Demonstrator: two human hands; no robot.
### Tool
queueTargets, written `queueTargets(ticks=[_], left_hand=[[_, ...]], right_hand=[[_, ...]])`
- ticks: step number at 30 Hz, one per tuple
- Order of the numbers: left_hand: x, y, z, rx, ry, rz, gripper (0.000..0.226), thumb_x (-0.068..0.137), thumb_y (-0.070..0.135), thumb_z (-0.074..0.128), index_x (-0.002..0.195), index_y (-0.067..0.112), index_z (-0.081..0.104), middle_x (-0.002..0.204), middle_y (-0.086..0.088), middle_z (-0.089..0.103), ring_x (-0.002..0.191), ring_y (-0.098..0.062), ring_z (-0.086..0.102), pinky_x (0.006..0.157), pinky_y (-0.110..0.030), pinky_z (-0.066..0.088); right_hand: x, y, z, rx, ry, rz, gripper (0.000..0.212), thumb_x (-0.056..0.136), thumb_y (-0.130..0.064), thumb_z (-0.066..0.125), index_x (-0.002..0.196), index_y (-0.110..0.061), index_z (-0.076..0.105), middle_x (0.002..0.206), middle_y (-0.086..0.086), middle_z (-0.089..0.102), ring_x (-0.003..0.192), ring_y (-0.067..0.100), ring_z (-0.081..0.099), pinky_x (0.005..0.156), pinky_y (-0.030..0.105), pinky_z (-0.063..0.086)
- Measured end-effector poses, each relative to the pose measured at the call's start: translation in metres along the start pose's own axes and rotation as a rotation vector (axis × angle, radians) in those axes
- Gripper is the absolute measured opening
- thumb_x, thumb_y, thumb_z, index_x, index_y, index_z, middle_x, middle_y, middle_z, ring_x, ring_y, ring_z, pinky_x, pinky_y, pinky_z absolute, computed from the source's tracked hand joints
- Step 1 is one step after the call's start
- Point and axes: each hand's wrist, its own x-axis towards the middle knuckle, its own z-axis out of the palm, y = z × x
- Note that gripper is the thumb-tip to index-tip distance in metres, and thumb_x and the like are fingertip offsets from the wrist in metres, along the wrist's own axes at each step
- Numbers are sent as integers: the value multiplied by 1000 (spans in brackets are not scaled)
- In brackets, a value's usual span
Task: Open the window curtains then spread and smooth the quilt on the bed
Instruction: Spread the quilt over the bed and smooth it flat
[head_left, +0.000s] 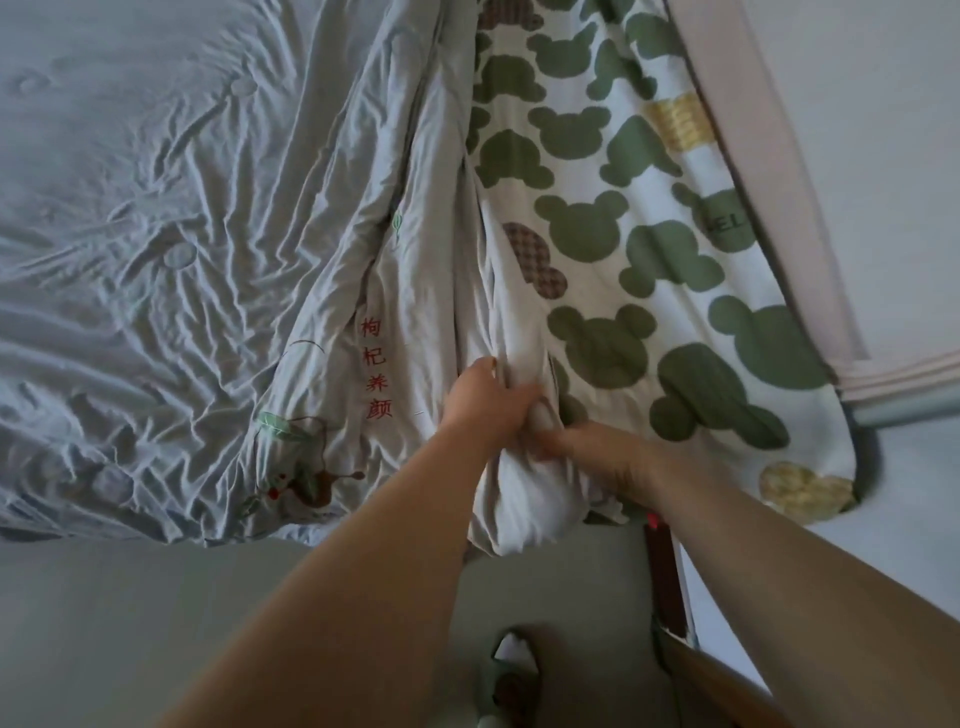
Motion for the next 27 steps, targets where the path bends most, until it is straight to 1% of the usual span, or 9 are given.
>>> queueTargets(ticks=[4, 6, 8, 10, 14, 16, 19, 24, 27], left_hand=[[5, -2, 9, 123, -83, 56, 36, 86, 24, 57, 120, 16, 60, 95, 1, 68, 71, -10, 60, 49, -15, 43], [7, 3, 11, 148, -55, 81, 31, 86, 34, 58, 110, 14, 64, 87, 3, 65, 65, -7, 56, 44, -16, 39], [9, 14, 12, 101, -38, 36, 43, 83, 47, 62, 107, 11, 60, 91, 2, 61, 77, -14, 59, 57, -22, 43], [13, 23, 15, 152, -71, 35, 45, 79, 43, 69, 106, 8, 59, 95, -1, 61, 86, -20, 60, 68, -27, 46], [4, 43, 37, 148, -264, 133, 20, 78, 27, 74, 87, 12, 63, 76, 0, 59, 71, -17, 57, 60, -25, 45], [-9, 52, 62, 186, -393, 201, 22, 81, 29, 72, 78, 16, 55, 74, 4, 53, 68, -13, 52, 54, -22, 37], [-19, 51, 94, 219, -474, 234, 23, 84, 30, 68, 94, 11, 58, 81, 2, 54, 75, -15, 53, 61, -23, 38], [-14, 22, 101, 255, -443, 203, 39, 85, 31, 67, 118, 11, 59, 111, -5, 63, 101, -23, 59, 86, -32, 48], [-18, 13, 97, 203, -482, 206, 35, 85, 22, 66, 118, 13, 59, 112, -5, 65, 104, -23, 61, 92, -34, 50]], right_hand=[[-4, 14, -24, -195, 6, 69, 33, 63, -32, 60, 89, -11, 61, 74, 11, 58, 62, 23, 51, 58, 27, 43], [-6, 19, -28, -246, -18, 91, 14, 69, -25, 59, 75, -12, 56, 69, 13, 54, 59, 23, 48, 56, 27, 41], [-8, 24, -27, -245, -51, 124, 11, 69, -24, 58, 68, -17, 51, 65, 7, 50, 58, 20, 44, 57, 27, 39], [-9, 31, -26, -288, -75, 138, 18, 69, -26, 58, 60, -19, 45, 56, 0, 43, 53, 15, 39, 54, 25, 34], [-14, 41, -34, -427, -144, 215, 26, 75, -18, 56, 55, -16, 40, 52, 0, 39, 46, 13, 34, 48, 23, 29], [-19, 51, -45, -535, -166, 292, 17, 79, -19, 59, 67, -11, 50, 62, 4, 47, 51, 14, 42, 51, 22, 38], [-25, 74, -68, -519, -243, 378, 20, 81, -29, 66, 86, -12, 59, 78, 5, 57, 69, 16, 54, 71, 27, 49], [-4, 88, -108, -23, 118, 41, 13, 73, -25, 68, 77, -14, 64, 81, 9, 63, 76, 23, 60, 73, 34, 49], [9, 72, -108, 79, 327, -106, 44, 65, -47, 66, 100, -20, 68, 100, -1, 69, 93, 22, 64, 88, 36, 49]])
